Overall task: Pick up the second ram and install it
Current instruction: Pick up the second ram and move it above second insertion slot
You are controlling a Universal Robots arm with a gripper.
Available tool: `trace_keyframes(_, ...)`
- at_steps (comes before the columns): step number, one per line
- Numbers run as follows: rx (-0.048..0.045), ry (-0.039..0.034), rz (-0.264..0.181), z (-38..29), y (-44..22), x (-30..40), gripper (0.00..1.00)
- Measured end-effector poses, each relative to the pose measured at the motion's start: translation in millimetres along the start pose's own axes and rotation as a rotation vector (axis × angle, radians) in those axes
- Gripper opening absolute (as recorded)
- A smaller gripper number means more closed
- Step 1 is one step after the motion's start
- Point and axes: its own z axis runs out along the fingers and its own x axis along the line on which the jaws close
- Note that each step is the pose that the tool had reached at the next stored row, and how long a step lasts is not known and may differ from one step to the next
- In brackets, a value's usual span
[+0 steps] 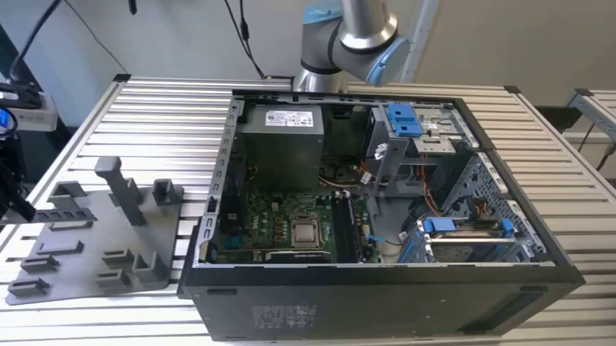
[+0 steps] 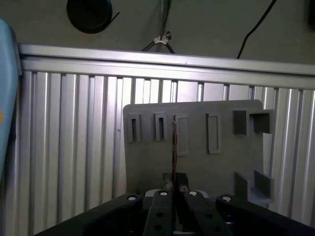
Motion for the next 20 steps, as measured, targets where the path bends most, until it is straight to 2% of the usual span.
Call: trace_keyframes(20,0.0000,0.0000,0.000,-9.1,0.2,-0.6,0.15)
